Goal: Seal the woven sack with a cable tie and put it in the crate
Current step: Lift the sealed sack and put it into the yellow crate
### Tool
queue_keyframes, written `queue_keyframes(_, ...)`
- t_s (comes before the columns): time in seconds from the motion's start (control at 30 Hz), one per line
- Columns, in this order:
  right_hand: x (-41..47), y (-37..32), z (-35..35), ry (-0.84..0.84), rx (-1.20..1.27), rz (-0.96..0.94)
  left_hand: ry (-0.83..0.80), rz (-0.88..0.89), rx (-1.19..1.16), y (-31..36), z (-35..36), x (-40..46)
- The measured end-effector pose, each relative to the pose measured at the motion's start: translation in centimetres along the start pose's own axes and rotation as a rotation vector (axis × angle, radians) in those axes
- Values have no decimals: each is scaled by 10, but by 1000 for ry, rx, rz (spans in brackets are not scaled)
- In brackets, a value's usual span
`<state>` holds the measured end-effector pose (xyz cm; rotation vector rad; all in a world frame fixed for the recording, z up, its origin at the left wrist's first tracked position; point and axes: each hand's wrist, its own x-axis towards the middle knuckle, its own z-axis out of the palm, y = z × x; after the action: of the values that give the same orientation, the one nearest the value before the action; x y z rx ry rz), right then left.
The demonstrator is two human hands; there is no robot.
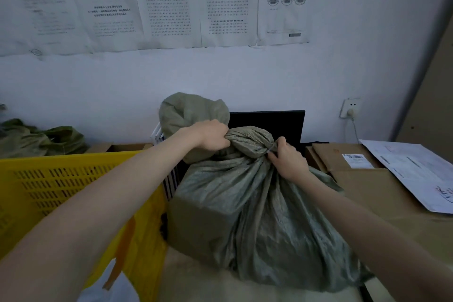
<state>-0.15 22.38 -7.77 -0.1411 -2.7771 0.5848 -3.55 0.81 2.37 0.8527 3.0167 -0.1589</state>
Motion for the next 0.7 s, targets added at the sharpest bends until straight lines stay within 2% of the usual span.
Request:
queue_keyframes(0.1,7,-2,-3,-24,22,16,20,-41,-59,9,0,-9)
queue_keyframes(0.23,14,2,-8,-44,173,70,52,-100,-192,22,1,-15)
queue_keyframes(0.33,14,6,-9,-26,267,104,61,-108,-110,39,-2,-24)
queue_keyframes(0.57,1,11,-16,71,558,132,-174,-160,3,67,16,-44)
queue_keyframes(0.7,1,8,-17,67,680,86,-143,-239,-85,71,63,-41)
